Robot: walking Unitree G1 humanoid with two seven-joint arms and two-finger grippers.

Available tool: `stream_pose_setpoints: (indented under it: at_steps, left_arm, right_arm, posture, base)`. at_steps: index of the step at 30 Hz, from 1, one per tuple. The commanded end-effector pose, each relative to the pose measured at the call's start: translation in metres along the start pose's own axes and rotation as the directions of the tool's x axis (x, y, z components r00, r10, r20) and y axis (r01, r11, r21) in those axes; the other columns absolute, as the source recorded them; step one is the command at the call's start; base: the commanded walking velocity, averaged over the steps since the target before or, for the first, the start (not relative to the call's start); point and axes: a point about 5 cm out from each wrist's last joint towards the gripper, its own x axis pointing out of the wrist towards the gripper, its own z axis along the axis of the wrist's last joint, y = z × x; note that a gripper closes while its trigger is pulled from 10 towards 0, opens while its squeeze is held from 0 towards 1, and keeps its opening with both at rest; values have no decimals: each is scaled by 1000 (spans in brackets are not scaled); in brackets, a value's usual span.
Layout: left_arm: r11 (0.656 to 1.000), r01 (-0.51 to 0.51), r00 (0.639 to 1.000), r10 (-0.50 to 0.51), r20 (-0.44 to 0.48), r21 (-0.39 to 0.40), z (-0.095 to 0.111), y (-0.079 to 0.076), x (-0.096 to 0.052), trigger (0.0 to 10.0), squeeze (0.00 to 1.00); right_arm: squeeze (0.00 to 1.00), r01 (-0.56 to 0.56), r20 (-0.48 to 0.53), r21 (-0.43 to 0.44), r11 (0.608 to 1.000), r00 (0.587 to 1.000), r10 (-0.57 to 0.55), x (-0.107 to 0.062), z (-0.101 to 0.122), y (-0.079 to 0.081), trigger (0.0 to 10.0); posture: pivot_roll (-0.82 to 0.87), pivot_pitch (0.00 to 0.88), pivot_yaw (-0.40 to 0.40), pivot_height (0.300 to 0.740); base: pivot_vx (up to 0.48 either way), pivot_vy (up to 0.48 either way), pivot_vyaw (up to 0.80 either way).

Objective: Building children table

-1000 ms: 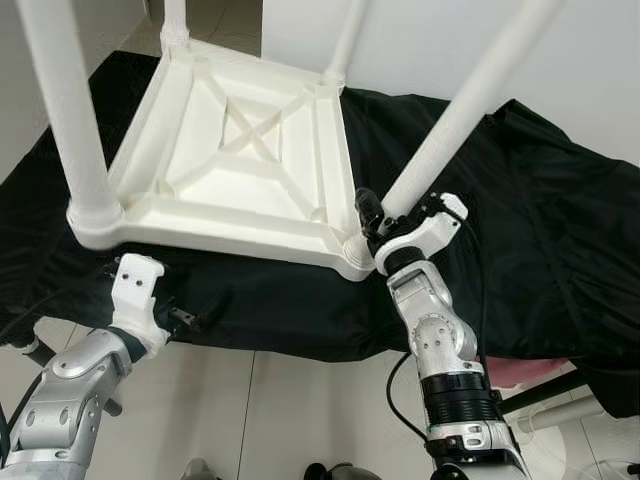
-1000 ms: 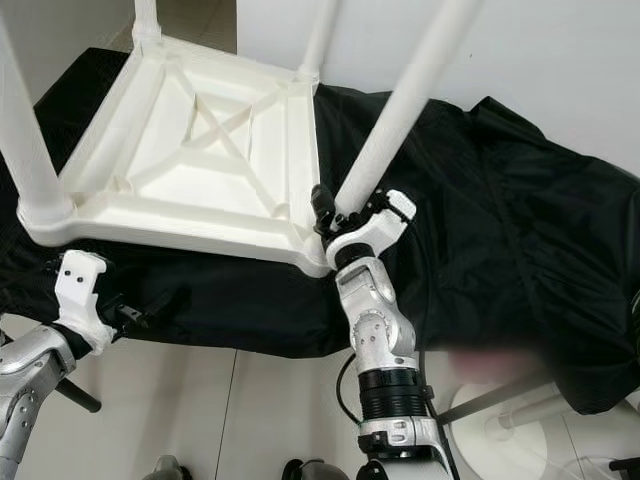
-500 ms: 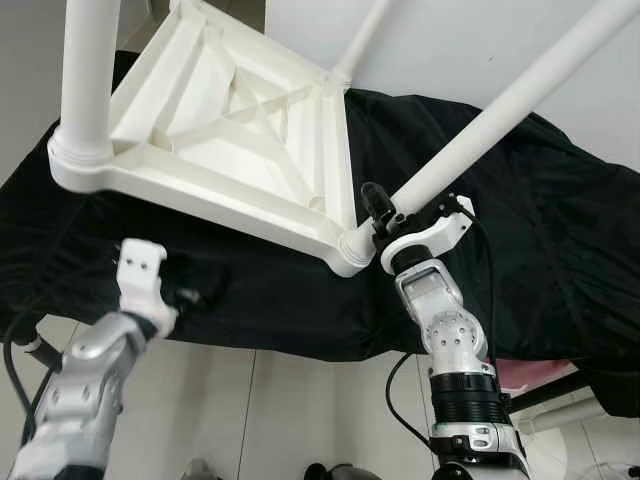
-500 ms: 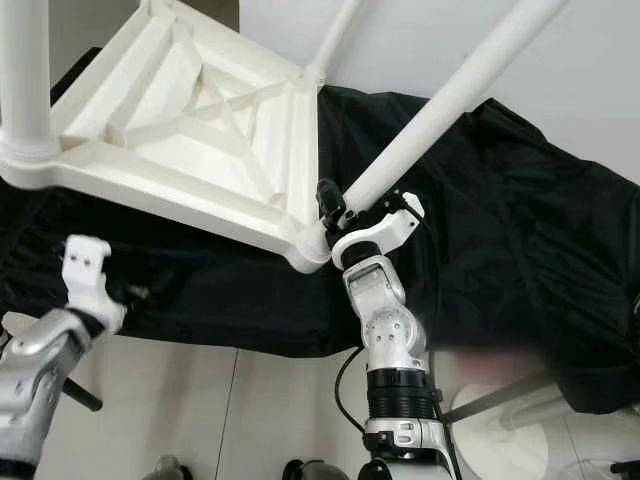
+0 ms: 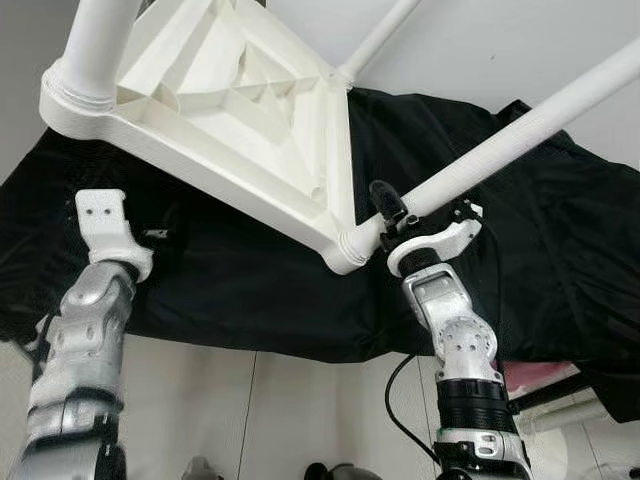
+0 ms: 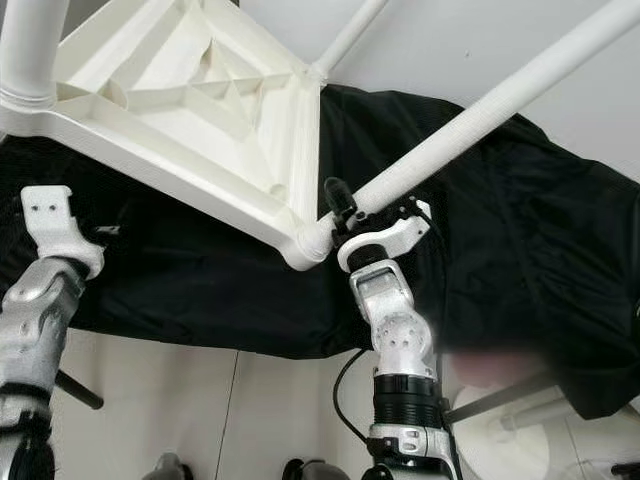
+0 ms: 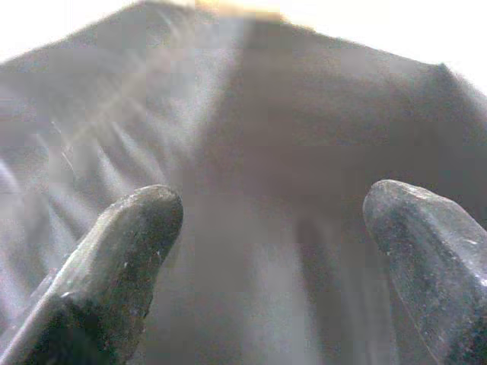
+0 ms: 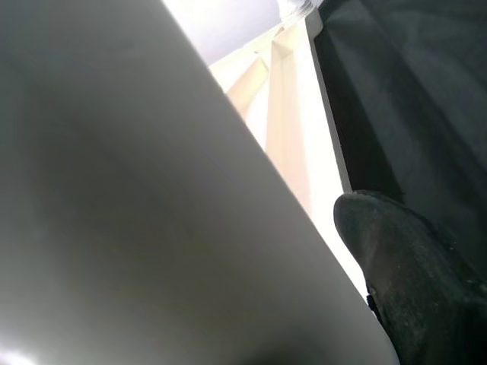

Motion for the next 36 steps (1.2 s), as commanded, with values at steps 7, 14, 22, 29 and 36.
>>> stream_pose_setpoints:
  at_steps: [7,14,22,29,36]
  left_arm:
    - [999,44,993,-46,110,25,55,-39,33,10000,0]
    - [983,183,956,-178,233,-1,102,-86,46,10000,0]
    - [951,309,916,-299,267,5,125,-128,48,10000,0]
    - [917,398,881,-384,278,6,138,-161,46,10000,0]
    - [900,436,862,-416,289,-3,145,-174,46,10000,0]
  right_arm:
    - [0,-116,-10,392,913,991,130,-9,-35,7,10000]
    - [0,-75,-31,537,840,994,109,-18,-40,-21,10000]
    - [0,-58,-51,543,838,993,102,-25,-41,-45,10000]
    - [0,-30,-64,470,882,996,68,-29,-38,-61,10000]
    - [0,-11,-29,447,894,999,27,-49,-23,-71,10000]
  posture:
    - [51,99,-108,740]
    - [47,99,-112,740]
    - [47,105,-110,740]
    - [50,111,-105,740]
    - [38,125,-101,740]
  base:
    - [0,0,0]
    - [0,0,0]
    - [0,0,0]
    - [0,0,0]
    - [0,0,0]
